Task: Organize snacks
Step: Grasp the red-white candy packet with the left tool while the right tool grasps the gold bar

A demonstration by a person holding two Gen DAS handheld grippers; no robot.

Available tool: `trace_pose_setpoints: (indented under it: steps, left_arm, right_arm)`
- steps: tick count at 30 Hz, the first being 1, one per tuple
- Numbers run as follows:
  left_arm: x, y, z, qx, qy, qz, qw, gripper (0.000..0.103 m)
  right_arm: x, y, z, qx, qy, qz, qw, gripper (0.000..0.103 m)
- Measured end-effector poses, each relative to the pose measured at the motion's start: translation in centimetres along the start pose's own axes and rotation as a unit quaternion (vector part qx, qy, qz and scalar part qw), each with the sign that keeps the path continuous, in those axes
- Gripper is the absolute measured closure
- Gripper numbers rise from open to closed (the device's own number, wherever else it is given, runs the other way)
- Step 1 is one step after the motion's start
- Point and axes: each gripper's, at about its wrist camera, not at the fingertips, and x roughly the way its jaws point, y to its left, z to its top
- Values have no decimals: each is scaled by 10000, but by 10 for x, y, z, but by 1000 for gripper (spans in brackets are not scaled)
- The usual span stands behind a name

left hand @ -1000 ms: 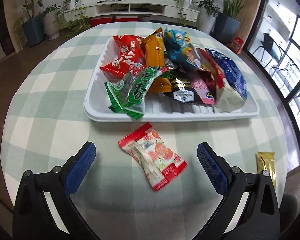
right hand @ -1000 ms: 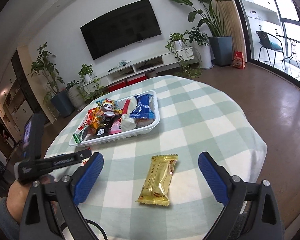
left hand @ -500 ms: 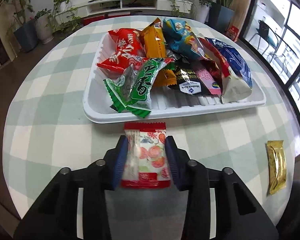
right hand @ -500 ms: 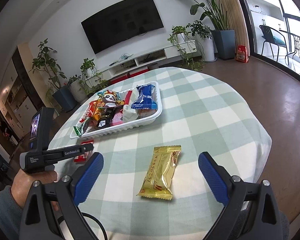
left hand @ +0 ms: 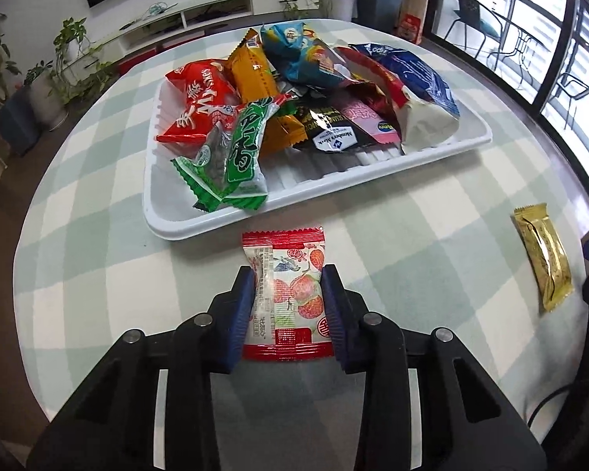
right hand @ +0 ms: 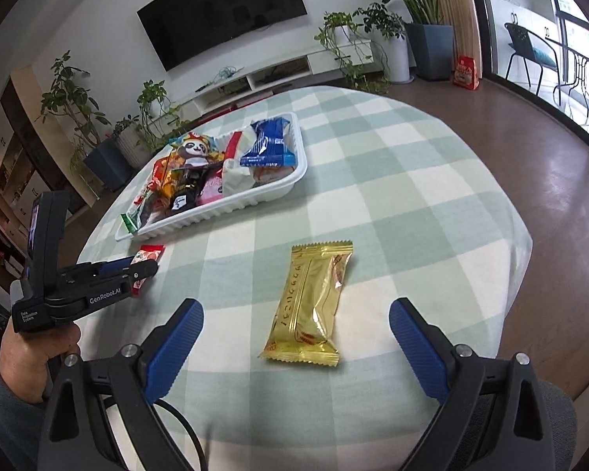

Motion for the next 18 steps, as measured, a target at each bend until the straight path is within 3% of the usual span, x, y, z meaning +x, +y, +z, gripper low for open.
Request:
trace_pose_setpoints:
  steps: [6,11,15,18]
  left_arm:
    - [-16,-2,-25,9,-109,-183,9998,72]
    - [-26,-4,-44,18,-184,-223,9996,72]
    - [-32,-12,-54,89,-233,-193,9995,72]
    - [-34,-15,-55,105,-252,-181,9995,72]
  right_arm:
    - [14,1,10,-58,243,-227,9994,12]
    - [38,4,10,-154,653,-398,9970,26]
    - [43,14,7,-497,646,-650,9946,33]
    - [43,19,4,-764,660,-800,9917,49]
